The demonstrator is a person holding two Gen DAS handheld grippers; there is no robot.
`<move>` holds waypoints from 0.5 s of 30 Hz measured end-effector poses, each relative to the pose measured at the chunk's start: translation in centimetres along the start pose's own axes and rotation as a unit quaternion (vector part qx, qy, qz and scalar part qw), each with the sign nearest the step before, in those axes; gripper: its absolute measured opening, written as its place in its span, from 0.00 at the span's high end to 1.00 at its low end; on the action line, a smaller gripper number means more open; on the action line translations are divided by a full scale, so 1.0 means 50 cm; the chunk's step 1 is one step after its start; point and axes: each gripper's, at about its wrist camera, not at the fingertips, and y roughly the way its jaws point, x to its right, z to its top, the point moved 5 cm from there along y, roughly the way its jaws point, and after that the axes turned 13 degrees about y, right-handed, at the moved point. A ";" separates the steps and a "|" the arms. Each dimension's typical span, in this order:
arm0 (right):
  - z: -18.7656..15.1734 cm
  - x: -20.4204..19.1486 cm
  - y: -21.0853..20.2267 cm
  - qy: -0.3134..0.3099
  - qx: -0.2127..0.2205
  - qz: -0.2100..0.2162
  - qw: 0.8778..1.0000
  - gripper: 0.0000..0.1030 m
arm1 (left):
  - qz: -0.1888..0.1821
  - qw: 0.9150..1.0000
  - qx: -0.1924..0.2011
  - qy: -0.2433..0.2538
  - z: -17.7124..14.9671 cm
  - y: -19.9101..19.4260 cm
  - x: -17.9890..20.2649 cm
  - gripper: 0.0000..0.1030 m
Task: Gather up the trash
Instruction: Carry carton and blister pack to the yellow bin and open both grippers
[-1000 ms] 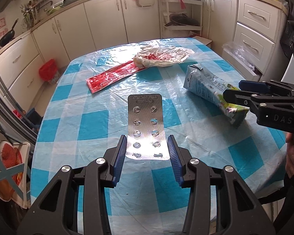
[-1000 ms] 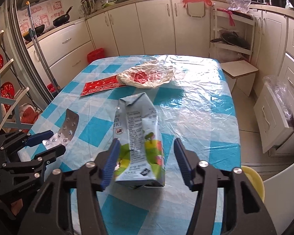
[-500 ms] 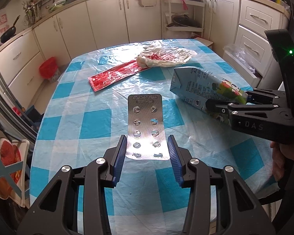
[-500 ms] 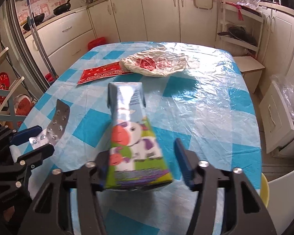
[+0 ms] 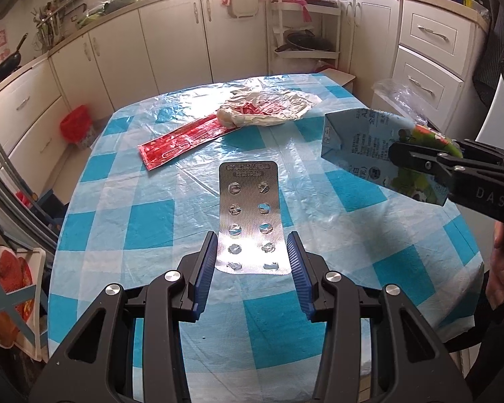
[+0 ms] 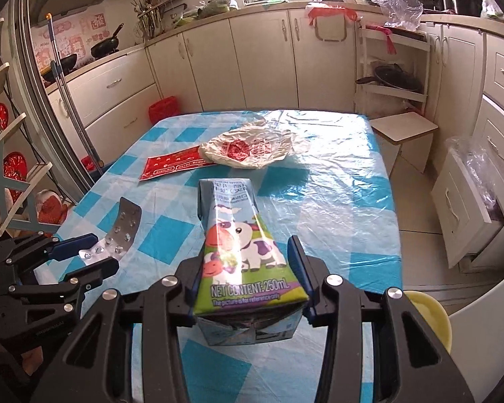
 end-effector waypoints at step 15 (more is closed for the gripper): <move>0.019 0.164 -0.115 0.053 0.071 -0.123 0.988 0.57 | -0.043 0.998 0.025 0.050 0.067 -0.023 0.134 0.61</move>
